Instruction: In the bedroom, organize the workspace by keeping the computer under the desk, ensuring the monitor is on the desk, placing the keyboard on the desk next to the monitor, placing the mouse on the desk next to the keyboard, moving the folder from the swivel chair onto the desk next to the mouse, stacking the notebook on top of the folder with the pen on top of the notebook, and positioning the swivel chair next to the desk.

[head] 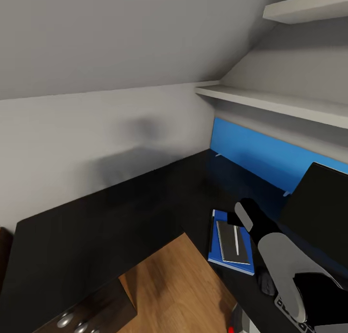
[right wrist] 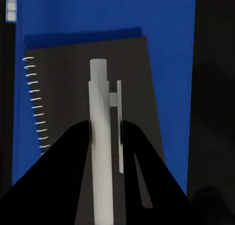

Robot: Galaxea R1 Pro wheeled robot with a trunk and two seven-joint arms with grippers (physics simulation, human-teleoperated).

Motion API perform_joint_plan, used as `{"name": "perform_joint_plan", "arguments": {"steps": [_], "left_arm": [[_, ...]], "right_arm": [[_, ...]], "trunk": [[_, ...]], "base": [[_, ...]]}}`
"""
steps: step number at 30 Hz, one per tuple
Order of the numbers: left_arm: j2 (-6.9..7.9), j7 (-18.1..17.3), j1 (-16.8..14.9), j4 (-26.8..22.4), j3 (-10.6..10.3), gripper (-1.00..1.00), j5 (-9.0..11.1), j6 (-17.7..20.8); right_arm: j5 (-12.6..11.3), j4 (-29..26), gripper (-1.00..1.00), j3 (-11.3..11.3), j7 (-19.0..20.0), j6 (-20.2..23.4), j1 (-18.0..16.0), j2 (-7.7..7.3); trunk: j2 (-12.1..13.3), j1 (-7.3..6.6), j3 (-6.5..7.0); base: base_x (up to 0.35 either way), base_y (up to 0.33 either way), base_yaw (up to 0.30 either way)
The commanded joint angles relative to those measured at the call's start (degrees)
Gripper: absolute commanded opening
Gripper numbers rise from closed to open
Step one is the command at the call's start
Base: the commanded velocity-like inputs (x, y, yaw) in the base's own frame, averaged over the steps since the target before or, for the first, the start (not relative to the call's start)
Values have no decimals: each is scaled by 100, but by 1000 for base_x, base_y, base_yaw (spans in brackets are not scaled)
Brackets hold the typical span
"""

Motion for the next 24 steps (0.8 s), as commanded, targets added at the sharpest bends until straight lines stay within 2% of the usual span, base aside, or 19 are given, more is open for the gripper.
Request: {"name": "perform_joint_plan", "arguments": {"steps": [1,24], "left_arm": [[-2,-54,-4,5,19,100,59,-8],[-2,-54,-3,5,28,100,59,-11]], "right_arm": [[-66,-6,-100,19,-45,14,-4,-5],[-64,52,-100,22,-45,14,5,-25]], "trunk": [[-50,24,-27],[-972,529,-440]], "base": [[0,0,0],[0,0,0]]}}
